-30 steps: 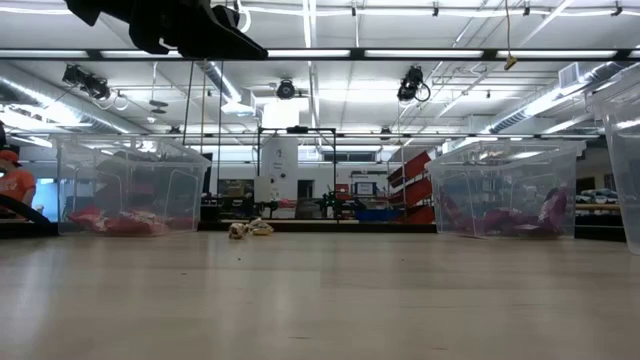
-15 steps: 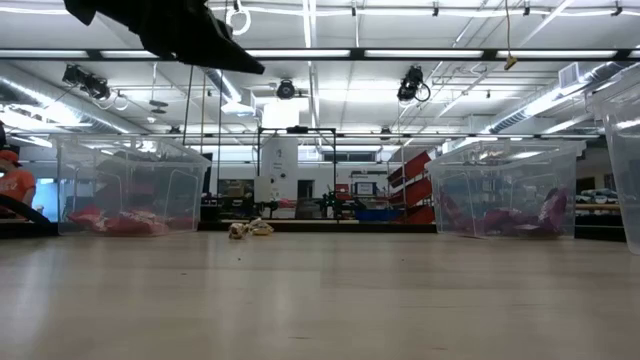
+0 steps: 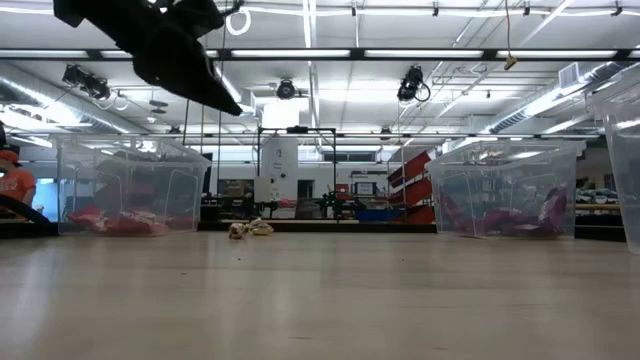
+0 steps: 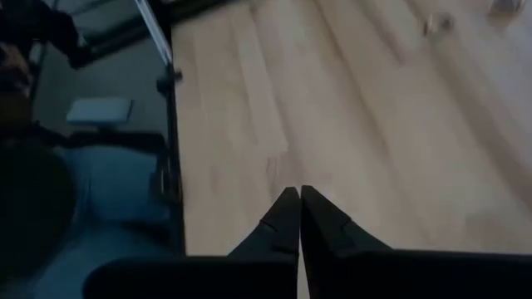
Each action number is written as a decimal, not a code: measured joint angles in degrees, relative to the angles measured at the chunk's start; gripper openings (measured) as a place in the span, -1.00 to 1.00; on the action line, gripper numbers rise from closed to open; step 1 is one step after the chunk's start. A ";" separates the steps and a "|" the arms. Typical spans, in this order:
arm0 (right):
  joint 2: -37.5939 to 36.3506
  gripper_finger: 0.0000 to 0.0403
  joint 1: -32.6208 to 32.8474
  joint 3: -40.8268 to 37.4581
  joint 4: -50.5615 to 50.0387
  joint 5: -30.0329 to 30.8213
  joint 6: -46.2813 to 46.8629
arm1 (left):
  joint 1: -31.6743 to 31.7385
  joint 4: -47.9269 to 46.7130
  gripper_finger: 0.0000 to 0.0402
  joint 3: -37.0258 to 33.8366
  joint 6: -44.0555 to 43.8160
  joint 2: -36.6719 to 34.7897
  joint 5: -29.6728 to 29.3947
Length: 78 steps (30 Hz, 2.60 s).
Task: Sort candy
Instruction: Put the yellow candy into the bottom right transparent bin
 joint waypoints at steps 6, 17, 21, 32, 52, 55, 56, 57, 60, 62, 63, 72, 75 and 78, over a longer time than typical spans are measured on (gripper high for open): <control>0.04 -0.97 -4.89 0.00 5.84 -0.68 -11.27 | 0.91 -0.49 -0.30 0.00 -14.00 3.89 -8.01; 0.04 -0.90 -8.57 0.00 6.20 -2.40 -17.91 | 1.75 1.22 -0.30 0.01 -24.76 14.99 -9.18; 0.04 -0.90 -8.94 0.00 6.20 -2.46 -18.59 | 1.75 2.07 -0.30 0.00 -26.80 18.31 -10.77; 0.04 -0.89 -8.94 0.00 6.20 -2.47 -19.53 | 3.85 5.41 -0.30 0.19 -28.07 25.68 -14.01; 0.04 -0.89 -10.57 0.00 7.79 -2.47 -20.85 | 8.10 2.54 -0.30 0.35 -31.49 27.60 -12.31; 0.04 -0.88 -10.63 0.00 7.92 -2.49 -20.92 | 8.57 2.20 -0.30 0.35 -31.49 27.60 -11.31; 0.04 -0.88 -10.63 0.00 7.91 -2.49 -20.96 | 8.71 2.04 -0.30 0.35 -31.49 27.60 -10.92; 0.04 -0.88 -10.63 0.00 7.91 -2.49 -20.97 | 8.83 1.88 -0.30 0.35 -31.47 27.59 -10.80; 0.04 -0.88 -10.63 0.00 7.91 -2.83 -21.02 | 9.07 1.31 -0.32 0.35 -31.61 27.61 -10.60; 0.04 -0.89 -10.63 0.00 7.91 -3.10 -21.02 | 9.25 1.27 -0.34 0.33 -31.66 27.61 -10.38; 0.04 -0.89 -10.63 0.00 7.91 -3.15 -21.02 | 9.31 1.30 -0.36 0.33 -31.66 27.61 -10.24; 0.04 -0.89 -10.63 0.00 7.90 -3.22 -21.01 | 9.38 1.10 -0.56 0.33 -31.25 27.61 -9.70; 0.04 -0.88 -10.64 0.00 7.90 -3.23 -21.02 | 9.38 1.16 -0.70 0.33 -30.30 27.61 -8.27; 0.04 -0.88 -10.63 0.00 7.90 -3.30 -21.00 | 9.40 1.70 -0.89 0.33 -27.71 27.61 -3.14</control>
